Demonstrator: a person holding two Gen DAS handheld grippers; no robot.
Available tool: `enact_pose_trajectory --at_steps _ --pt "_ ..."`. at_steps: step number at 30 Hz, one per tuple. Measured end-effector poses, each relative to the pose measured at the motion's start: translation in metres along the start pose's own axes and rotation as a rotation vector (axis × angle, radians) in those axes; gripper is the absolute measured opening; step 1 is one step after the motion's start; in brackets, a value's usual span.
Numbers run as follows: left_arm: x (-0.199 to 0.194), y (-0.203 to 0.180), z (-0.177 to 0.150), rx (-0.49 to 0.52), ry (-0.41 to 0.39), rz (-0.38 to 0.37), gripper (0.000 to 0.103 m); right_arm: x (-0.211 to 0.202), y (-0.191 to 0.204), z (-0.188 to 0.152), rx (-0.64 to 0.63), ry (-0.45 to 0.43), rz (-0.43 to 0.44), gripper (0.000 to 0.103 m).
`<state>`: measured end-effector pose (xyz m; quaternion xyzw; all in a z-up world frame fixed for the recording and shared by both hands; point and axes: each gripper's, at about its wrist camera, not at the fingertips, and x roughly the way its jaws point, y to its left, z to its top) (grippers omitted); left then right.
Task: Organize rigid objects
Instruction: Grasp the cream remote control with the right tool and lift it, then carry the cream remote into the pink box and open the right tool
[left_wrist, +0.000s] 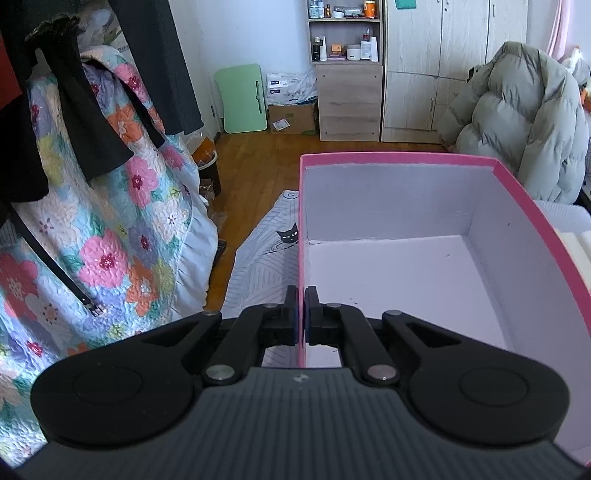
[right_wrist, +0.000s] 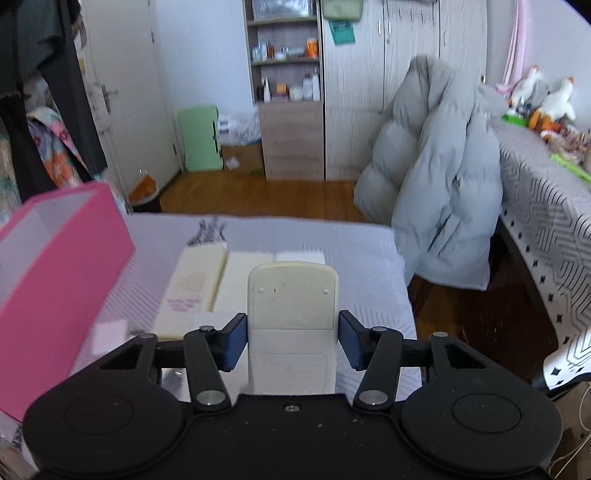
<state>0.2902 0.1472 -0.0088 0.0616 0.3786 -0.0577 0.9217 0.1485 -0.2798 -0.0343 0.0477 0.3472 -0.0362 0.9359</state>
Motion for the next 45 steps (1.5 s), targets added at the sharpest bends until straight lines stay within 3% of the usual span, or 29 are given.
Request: enact_pose_trajectory --at_steps 8,16,21,27,31,33,39,45 --pt "-0.002 0.0 -0.003 0.004 -0.014 0.006 0.002 -0.037 0.02 0.007 -0.065 -0.106 -0.049 0.058" --pt "-0.004 -0.001 -0.003 0.0 -0.022 0.0 0.002 -0.05 0.041 0.022 -0.086 -0.155 0.022 0.058" --pt "-0.005 0.0 -0.002 -0.009 -0.03 0.0 0.002 -0.057 0.068 0.042 -0.091 -0.193 0.144 0.058" --pt "-0.004 0.007 -0.002 -0.045 -0.038 -0.028 0.002 -0.051 0.132 0.089 -0.082 -0.269 0.386 0.058" --pt "-0.005 0.008 -0.002 -0.039 -0.047 -0.032 0.002 0.0 0.19 0.113 -0.053 -0.167 0.544 0.058" --pt "-0.004 0.012 -0.002 -0.057 -0.05 -0.048 0.002 0.035 0.216 0.118 -0.049 -0.114 0.573 0.058" --pt "-0.003 0.011 -0.003 -0.064 -0.049 -0.049 0.002 0.104 0.265 0.113 -0.104 -0.03 0.524 0.058" --pt "-0.002 0.016 -0.004 -0.09 -0.05 -0.074 0.002 0.107 0.257 0.091 -0.173 0.041 0.488 0.058"
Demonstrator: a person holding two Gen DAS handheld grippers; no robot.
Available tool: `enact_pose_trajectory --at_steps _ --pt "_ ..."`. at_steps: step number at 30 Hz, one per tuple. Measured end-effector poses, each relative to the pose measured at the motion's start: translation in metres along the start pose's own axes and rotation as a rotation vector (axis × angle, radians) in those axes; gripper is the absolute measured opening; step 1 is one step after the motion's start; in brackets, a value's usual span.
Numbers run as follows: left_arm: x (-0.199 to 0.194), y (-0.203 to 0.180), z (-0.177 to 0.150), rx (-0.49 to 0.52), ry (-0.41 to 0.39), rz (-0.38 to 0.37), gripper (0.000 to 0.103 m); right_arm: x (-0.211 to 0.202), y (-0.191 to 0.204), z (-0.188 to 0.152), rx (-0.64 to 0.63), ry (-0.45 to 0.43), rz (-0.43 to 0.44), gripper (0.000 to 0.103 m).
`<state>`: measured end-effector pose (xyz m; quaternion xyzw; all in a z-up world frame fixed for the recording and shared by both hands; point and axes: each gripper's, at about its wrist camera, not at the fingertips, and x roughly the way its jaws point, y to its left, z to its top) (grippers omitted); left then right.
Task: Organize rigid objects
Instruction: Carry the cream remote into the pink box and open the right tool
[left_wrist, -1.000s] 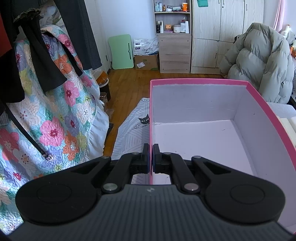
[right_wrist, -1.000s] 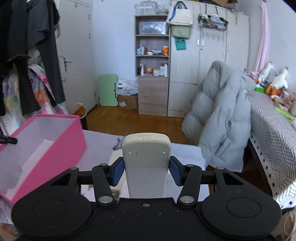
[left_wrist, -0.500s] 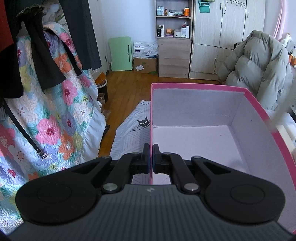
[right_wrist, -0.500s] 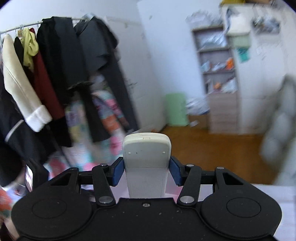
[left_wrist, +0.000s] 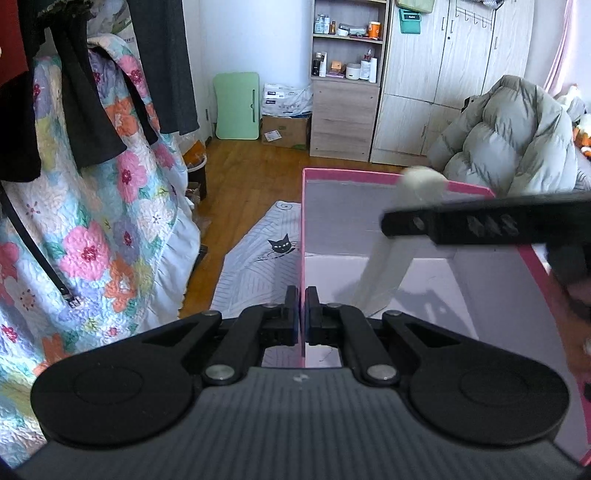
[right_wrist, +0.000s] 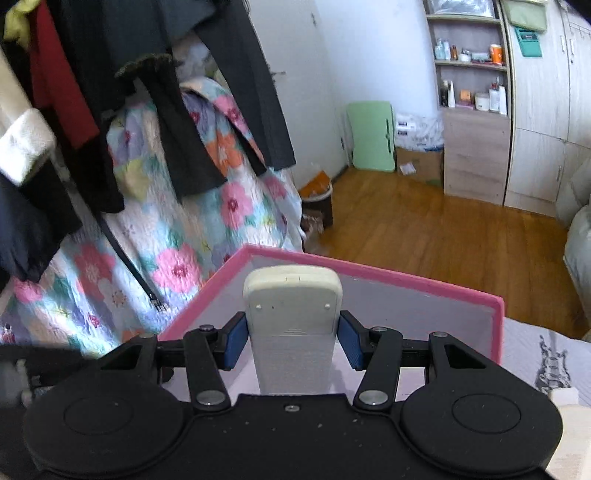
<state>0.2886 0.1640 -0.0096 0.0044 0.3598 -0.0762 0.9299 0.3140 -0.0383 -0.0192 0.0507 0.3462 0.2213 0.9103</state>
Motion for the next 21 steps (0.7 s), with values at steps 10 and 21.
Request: enact_pose_trajectory --at_steps 10,21 --pt "-0.003 0.008 -0.004 -0.048 -0.012 -0.034 0.004 -0.024 0.028 -0.024 -0.232 0.176 -0.049 0.058" --pt "-0.004 0.005 -0.005 -0.04 -0.016 -0.026 0.003 -0.001 0.043 -0.023 -0.274 0.288 -0.108 0.058"
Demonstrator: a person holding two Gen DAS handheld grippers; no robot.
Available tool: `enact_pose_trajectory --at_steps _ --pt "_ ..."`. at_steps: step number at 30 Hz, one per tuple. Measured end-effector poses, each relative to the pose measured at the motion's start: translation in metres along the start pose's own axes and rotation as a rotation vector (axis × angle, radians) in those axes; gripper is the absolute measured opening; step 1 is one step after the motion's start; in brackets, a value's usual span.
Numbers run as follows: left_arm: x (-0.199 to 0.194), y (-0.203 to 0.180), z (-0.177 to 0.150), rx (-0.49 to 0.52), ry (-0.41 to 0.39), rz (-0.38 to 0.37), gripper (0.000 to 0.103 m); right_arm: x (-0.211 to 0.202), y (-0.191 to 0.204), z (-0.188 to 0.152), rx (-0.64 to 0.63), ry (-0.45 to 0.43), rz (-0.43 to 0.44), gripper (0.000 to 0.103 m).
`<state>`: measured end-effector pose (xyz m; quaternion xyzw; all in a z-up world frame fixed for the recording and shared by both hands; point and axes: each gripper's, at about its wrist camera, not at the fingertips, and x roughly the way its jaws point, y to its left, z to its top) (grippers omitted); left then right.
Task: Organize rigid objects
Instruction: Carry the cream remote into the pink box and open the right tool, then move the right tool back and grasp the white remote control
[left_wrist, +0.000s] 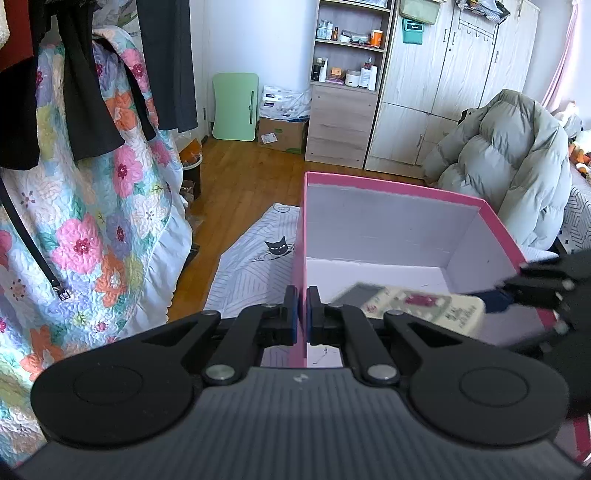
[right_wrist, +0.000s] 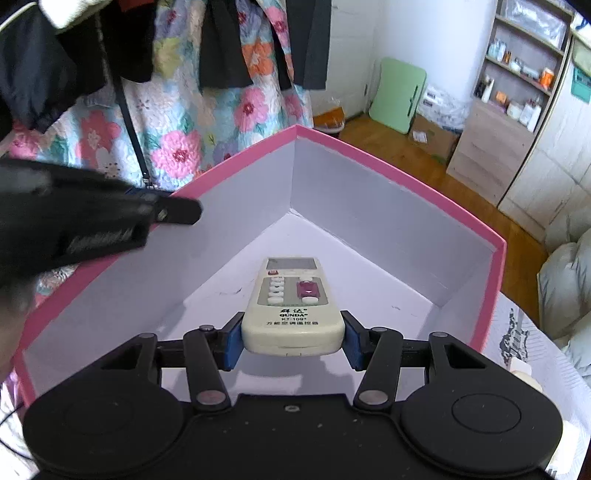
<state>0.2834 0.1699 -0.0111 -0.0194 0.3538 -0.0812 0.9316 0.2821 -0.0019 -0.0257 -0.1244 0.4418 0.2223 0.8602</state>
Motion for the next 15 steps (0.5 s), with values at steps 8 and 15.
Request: enact_pose_trajectory --at_steps 8,15 --pt "0.0 -0.003 0.0 0.017 0.004 0.01 0.003 0.033 -0.01 0.021 0.141 0.101 0.023 0.058" --pt "0.0 -0.003 -0.001 0.03 -0.002 0.019 0.002 0.044 -0.017 0.011 0.288 0.145 0.253 0.063"
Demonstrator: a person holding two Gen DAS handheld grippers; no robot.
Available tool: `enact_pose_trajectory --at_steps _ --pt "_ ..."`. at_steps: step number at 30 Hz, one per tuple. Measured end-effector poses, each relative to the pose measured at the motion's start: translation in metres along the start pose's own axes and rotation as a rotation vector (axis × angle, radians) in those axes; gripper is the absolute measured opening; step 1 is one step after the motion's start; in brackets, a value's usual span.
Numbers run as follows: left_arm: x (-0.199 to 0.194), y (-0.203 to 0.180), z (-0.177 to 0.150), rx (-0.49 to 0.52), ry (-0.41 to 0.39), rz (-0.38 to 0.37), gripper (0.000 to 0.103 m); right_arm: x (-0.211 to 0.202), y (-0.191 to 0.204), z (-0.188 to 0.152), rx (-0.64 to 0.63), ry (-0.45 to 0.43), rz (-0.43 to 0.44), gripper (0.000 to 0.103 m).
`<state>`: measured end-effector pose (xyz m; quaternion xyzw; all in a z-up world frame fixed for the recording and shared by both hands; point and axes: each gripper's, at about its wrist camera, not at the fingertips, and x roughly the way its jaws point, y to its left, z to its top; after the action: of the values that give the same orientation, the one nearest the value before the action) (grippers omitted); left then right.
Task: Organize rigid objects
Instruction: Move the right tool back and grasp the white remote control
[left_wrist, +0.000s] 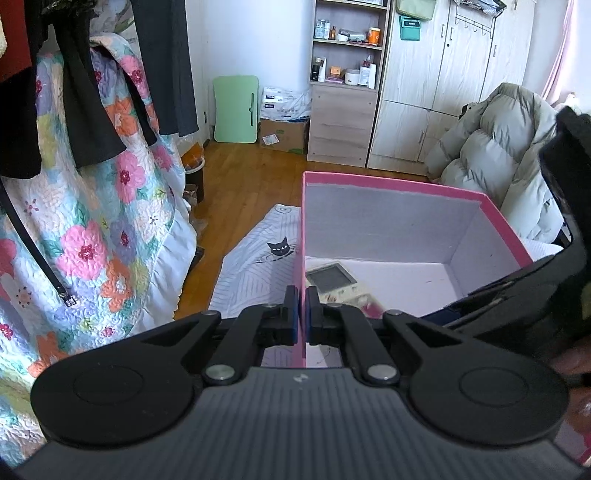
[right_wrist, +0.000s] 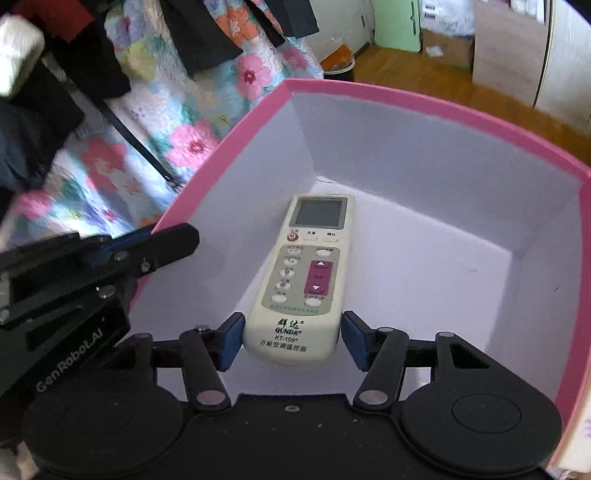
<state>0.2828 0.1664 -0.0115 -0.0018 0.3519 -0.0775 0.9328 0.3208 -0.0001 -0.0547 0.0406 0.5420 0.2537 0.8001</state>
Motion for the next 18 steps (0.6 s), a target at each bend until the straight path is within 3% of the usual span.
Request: enact_pose_trajectory --at_steps 4,8,14,18 --pt "0.001 -0.004 0.0 0.012 0.004 0.011 0.002 -0.022 -0.015 -0.013 0.073 -0.024 0.129 0.067" --pt "0.001 -0.009 -0.001 0.037 0.007 0.029 0.002 -0.067 -0.023 -0.032 0.068 -0.147 0.177 0.068" --pt "-0.001 -0.021 -0.002 0.095 0.001 0.069 0.002 -0.152 -0.04 -0.084 -0.003 -0.325 0.09 0.068" --pt "-0.001 -0.027 -0.002 0.116 0.0 0.085 0.002 -0.191 -0.067 -0.12 0.009 -0.415 -0.014 0.073"
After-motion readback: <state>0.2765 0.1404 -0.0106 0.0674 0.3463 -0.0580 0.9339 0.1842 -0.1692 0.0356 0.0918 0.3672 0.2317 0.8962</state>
